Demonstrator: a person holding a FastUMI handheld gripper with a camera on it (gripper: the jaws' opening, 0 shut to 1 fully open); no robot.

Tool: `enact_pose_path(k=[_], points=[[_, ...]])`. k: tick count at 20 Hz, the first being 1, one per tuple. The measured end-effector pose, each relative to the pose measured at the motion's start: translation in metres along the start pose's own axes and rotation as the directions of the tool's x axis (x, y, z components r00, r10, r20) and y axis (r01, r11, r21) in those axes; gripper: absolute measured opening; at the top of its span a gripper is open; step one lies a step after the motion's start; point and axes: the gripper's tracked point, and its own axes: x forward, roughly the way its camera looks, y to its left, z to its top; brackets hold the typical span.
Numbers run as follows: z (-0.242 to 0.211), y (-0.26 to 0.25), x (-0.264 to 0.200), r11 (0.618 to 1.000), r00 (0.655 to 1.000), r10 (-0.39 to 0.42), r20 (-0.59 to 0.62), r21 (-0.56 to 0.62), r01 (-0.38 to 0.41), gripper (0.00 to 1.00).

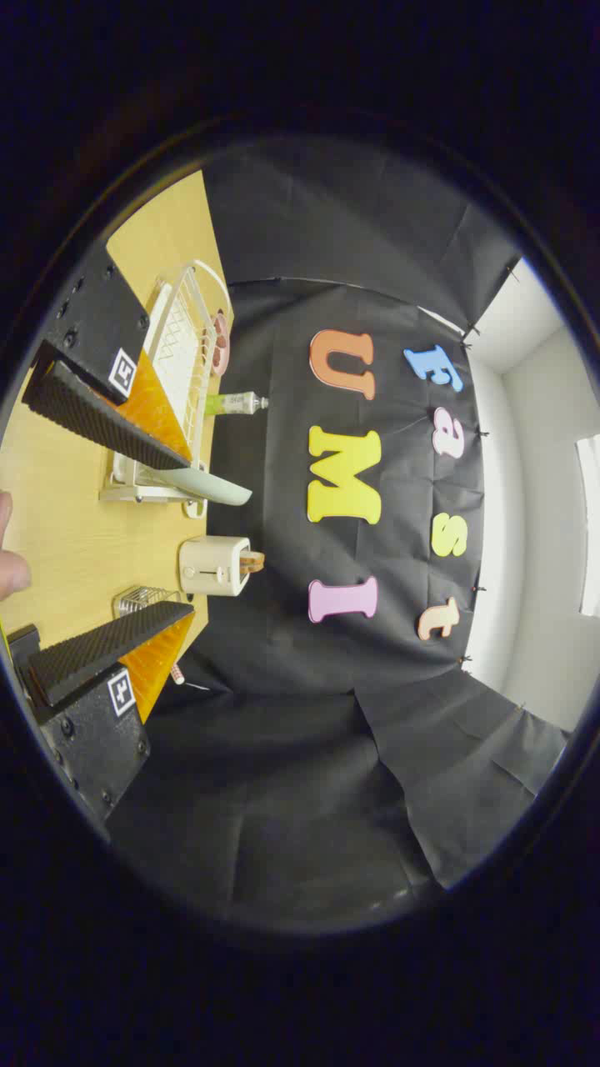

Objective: Take the plate from the dish rack, then take the spoon from the basket and place it into the plate.

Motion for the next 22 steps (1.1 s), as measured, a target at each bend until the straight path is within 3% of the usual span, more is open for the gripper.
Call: enact_pose_path(k=[22], points=[[0.006,-0.024,0.028,0.999,0.999,0.022,-0.032,0.042,-0.021,1.00]])
